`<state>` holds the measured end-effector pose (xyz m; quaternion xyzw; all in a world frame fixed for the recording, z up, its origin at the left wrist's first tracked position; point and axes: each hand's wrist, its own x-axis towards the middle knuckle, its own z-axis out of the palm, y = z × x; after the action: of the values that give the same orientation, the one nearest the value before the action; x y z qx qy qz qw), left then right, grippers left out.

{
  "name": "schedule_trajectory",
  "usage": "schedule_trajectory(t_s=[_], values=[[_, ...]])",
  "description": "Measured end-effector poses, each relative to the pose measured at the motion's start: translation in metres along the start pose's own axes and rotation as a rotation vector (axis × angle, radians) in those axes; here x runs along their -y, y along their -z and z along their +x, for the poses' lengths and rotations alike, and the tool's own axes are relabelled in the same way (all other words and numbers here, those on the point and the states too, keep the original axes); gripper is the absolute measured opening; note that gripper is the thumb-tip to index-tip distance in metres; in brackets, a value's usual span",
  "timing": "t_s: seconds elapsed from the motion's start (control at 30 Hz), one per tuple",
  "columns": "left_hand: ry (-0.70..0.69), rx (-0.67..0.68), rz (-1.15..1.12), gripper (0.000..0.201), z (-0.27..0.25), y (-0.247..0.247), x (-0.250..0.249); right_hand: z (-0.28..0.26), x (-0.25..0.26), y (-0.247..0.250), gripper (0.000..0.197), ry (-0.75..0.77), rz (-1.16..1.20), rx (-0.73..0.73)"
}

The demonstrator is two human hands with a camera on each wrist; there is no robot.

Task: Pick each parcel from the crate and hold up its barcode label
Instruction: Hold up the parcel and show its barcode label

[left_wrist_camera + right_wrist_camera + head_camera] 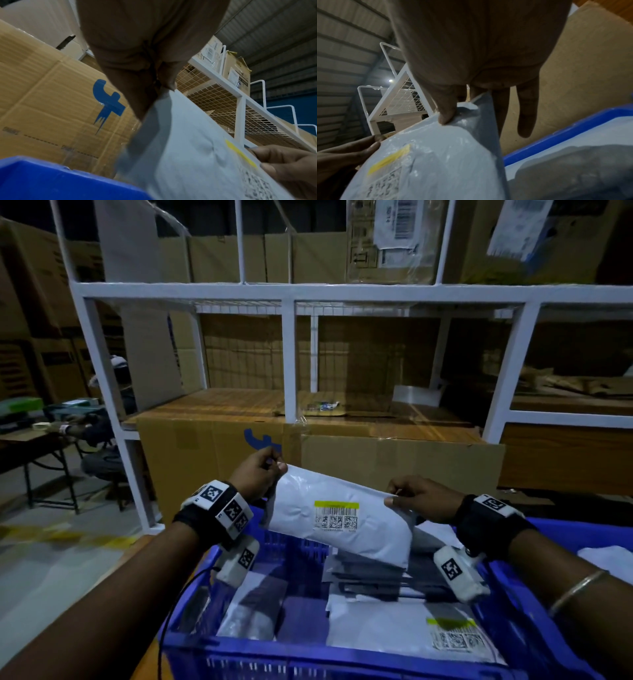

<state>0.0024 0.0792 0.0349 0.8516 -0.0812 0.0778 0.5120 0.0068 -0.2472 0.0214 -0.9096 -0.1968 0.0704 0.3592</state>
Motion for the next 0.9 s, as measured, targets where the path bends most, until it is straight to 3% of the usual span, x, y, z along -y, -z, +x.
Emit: schedule_trajectory(t_s=[0.3, 0.43, 0.57, 0.63, 0.7, 0.9], values=[[0.081, 0.115, 0.262, 0.022, 0.0, -0.009, 0.003, -0.008, -0.012, 0.01, 0.005, -0.093, 0.001, -0.045], [0.102, 0.179, 0.372, 0.029, 0.001, -0.015, 0.002, -0.009, -0.007, 0.005, 0.02, -0.089, -0.153, 0.09], [0.111, 0.201, 0.443, 0.028, 0.001, -0.019, -0.003, -0.008, 0.001, 0.007, 0.017, -0.059, -0.281, 0.163], [0.131, 0.219, 0.439, 0.025, -0.001, -0.021, -0.004, -0.007, 0.002, 0.007, 0.013, -0.06, -0.285, 0.2], [0.168, 0.228, 0.366, 0.019, -0.002, -0.023, -0.005, -0.006, 0.004, 0.006, 0.023, -0.059, -0.318, 0.238], [0.281, 0.488, 0.365, 0.013, -0.01, -0.033, -0.008, -0.013, -0.001, 0.008, 0.042, -0.13, -0.422, 0.368]])
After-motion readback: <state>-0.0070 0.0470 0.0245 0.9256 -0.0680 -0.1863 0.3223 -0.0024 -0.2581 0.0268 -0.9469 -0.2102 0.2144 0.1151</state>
